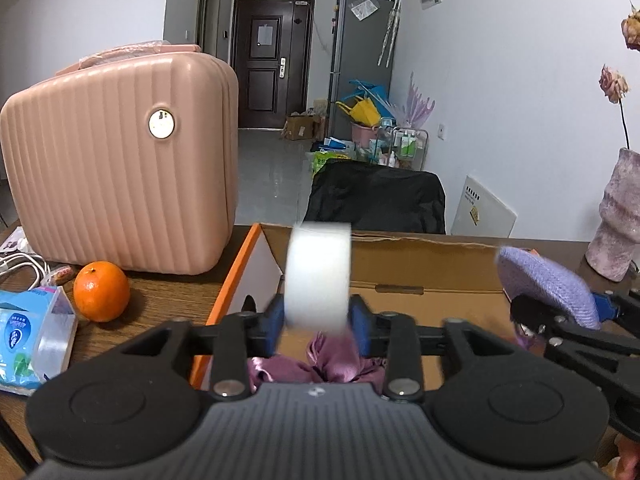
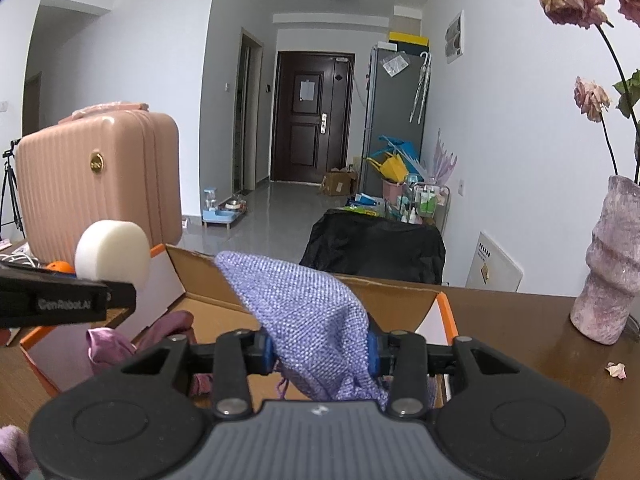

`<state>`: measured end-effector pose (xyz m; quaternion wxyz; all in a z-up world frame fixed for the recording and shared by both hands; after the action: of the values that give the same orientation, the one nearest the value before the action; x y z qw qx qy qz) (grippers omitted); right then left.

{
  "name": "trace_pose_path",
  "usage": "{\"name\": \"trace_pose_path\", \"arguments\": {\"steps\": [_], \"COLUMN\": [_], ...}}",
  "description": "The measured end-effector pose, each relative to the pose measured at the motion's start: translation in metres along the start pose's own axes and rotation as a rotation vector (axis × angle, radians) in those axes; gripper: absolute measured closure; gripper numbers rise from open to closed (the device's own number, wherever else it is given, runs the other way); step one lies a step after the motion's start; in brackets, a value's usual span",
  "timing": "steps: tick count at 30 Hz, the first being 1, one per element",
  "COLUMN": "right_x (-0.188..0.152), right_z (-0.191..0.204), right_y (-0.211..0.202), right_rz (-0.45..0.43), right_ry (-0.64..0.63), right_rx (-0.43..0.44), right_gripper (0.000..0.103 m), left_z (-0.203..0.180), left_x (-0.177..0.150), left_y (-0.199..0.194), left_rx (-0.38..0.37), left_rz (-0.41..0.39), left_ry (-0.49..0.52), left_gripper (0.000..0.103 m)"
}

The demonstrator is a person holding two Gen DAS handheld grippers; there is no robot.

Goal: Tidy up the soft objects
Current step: 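Open the left tool over the box while the right tool releases the sachet inside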

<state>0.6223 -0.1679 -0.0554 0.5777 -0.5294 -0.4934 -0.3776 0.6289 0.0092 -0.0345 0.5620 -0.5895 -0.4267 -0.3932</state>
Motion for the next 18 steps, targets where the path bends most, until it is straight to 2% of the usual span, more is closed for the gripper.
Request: {"name": "trace_pose_path", "arguments": {"steps": [3,5,6,8,10,12,18], "right_x": [-0.001,-0.001,-0.001,0.000,0.001,0.002,0.001], "right_z": [-0.001,-0.001,-0.001,-0.002,-0.002,-0.004,-0.008], "right_y": [0.002,0.002,0.002,0.001,-0.001,-0.002,-0.001], "right_rz": [0.005,0.004,0.003,-0.003,-0.009,-0.014,-0.002], "right_ry": [-0.002,-0.001,-0.002,-0.008,-0.009,-0.007,0.002], "right_rx": [-0.009,-0.011,-0.015,-0.022,-0.028,-0.039,-0.052], "right_gripper": [0.054,0.038,0.034,0.021,0.008,0.001,0.000], "left_z": [0.001,0.003,0.004,0.006,0.008,0.010,0.014], "left_x": [0.002,0.002,0.003,0.005,0.006,0.008,0.009], "left_y": [-0.001,-0.001,-0.002,-0.003,-0.005,-0.005,-0.006], "left_rx": [0.021,0.031,0.040,0.060,0.076,0.088,0.101], "left_rz": [-0.014,-0.017,-0.023,-0.037,-0.047,-0.055,-0.058], "left_ry": [0.005,0.001,-0.002,0.000,-0.004,-0.005,-0.012], "left_gripper": [0.038,0.027,0.019,0.012,0.002,0.000,0.000]}}
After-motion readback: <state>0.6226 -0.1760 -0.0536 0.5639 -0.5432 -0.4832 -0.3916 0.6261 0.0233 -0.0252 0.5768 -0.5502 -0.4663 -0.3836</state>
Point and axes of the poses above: each gripper's, at about its wrist camera, not at the fingertips, and y roughly the way its jaws point, z to its left, x to its top, the point moved 7 cm from there along y, roughly the way its jaws point, and after that the axes turned 12 degrees about -z, right-handed, at the moved point
